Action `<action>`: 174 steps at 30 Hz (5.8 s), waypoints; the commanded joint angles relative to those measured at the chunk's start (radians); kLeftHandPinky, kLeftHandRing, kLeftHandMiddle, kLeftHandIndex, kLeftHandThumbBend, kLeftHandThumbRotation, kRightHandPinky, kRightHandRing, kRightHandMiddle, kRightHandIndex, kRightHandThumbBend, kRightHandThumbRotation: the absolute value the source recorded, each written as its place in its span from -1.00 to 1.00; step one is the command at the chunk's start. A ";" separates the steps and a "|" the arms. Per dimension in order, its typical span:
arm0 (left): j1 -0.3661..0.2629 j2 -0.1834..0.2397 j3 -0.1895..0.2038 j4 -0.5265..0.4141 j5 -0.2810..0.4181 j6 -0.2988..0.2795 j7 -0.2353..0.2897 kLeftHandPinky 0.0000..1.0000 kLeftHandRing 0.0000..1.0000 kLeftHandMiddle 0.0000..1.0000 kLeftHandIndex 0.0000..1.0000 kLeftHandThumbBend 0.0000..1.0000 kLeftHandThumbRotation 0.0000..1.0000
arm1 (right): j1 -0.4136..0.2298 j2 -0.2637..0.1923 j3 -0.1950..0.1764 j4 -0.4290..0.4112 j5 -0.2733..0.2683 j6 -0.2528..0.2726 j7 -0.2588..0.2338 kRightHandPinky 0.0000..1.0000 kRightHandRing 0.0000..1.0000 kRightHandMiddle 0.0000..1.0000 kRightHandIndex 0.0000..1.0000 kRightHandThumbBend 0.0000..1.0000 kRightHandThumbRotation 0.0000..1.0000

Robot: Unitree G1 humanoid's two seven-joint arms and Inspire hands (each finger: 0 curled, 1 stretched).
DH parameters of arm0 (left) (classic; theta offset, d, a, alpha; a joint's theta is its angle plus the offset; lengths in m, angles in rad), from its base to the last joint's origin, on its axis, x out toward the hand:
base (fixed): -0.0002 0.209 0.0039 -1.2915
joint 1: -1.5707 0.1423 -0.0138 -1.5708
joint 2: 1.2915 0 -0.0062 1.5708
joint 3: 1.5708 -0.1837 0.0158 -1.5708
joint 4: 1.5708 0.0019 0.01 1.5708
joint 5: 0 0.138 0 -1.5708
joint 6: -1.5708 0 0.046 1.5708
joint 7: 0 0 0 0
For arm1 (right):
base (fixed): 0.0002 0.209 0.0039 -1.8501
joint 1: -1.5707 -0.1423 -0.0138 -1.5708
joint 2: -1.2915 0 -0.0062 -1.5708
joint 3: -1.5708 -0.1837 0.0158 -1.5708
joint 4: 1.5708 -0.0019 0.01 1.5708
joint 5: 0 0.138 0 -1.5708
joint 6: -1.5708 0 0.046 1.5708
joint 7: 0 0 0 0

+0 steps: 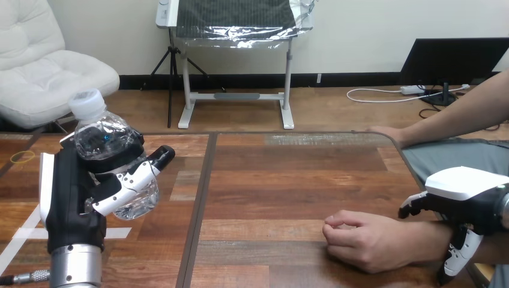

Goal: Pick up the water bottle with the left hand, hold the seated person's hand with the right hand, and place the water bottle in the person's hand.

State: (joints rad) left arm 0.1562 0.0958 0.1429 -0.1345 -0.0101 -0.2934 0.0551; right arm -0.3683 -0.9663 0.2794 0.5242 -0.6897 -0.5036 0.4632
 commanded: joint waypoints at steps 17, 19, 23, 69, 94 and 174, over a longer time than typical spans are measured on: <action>-0.059 -0.005 0.010 -0.037 -0.048 -0.012 -0.007 -0.68 -0.57 -0.45 -0.26 0.00 -1.00 | -0.082 0.044 0.054 0.106 -0.041 0.086 -0.004 0.45 0.61 0.64 0.66 1.00 -0.49; -0.059 -0.004 0.010 -0.036 -0.049 -0.014 -0.007 -0.68 -0.57 -0.45 -0.26 0.00 -1.00 | -0.083 0.046 0.056 0.109 -0.045 0.092 -0.006 0.40 0.59 0.63 0.65 1.00 -0.49; -0.057 -0.002 0.011 -0.039 -0.041 -0.010 -0.003 -0.68 -0.57 -0.45 -0.25 0.00 -1.00 | -0.083 0.054 0.055 0.119 -0.037 0.098 -0.005 0.28 0.54 0.60 0.63 1.00 -0.50; -0.065 -0.003 0.024 -0.048 -0.026 0.000 0.010 -0.65 -0.55 -0.43 -0.27 0.02 -1.00 | -0.074 0.097 0.115 0.138 -0.034 0.181 0.077 -0.44 -0.19 0.02 0.11 0.99 -0.45; -0.070 -0.009 0.026 -0.040 -0.038 -0.002 0.005 -0.65 -0.55 -0.44 -0.27 0.03 -1.00 | -0.069 0.110 0.131 0.164 -0.024 0.175 0.055 -0.47 -0.23 -0.02 0.09 0.73 -0.57; -0.111 -0.006 0.018 0.022 -0.012 -0.027 0.007 -0.64 -0.55 -0.43 -0.25 0.00 -1.00 | -0.046 0.052 -0.043 0.027 0.219 0.194 0.090 -0.73 -0.60 -0.44 -0.43 0.52 -1.00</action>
State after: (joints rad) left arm 0.1408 0.0889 0.1695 -0.1226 -0.0301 -0.2804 0.0633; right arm -0.3937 -0.9109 0.2911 0.5906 -0.5167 -0.3266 0.5610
